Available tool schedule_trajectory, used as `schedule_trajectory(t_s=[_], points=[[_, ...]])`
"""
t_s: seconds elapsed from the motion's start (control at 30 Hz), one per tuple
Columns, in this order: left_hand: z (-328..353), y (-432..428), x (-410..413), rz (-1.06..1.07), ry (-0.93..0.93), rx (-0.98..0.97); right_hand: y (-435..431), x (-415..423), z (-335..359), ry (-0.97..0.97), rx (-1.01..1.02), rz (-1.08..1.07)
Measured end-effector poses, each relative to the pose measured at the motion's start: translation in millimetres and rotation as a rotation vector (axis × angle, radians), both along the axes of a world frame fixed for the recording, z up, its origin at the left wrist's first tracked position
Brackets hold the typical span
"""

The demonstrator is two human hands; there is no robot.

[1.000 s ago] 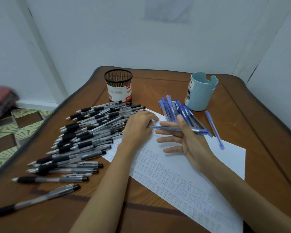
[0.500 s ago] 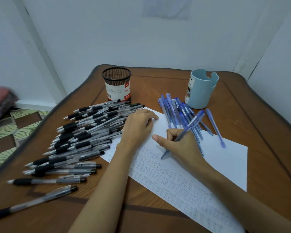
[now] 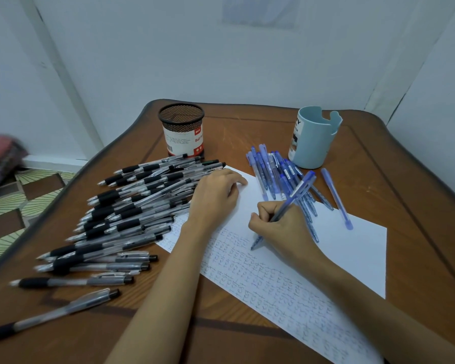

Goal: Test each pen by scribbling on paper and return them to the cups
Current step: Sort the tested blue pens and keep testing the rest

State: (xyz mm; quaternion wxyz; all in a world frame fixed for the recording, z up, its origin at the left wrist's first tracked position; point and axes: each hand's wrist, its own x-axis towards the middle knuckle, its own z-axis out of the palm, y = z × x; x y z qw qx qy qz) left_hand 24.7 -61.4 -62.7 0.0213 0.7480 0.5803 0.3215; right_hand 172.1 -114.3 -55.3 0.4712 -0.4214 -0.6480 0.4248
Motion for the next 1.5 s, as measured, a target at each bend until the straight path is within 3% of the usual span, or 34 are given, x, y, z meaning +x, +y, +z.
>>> schedule_trajectory(t_s=[0.67, 1.23, 1.5], points=[[-2, 1, -1, -0.014, -0.009, -0.008, -1, 0, 4, 0.028, -0.031, -0.039], [0, 0, -1, -0.001, -0.011, -0.018, -4, 0, 4, -0.012, 0.081, -0.085], [-2, 1, -1, -0.002, -0.019, -0.03, 4, 8, 13, 0.108, -0.147, -0.083]])
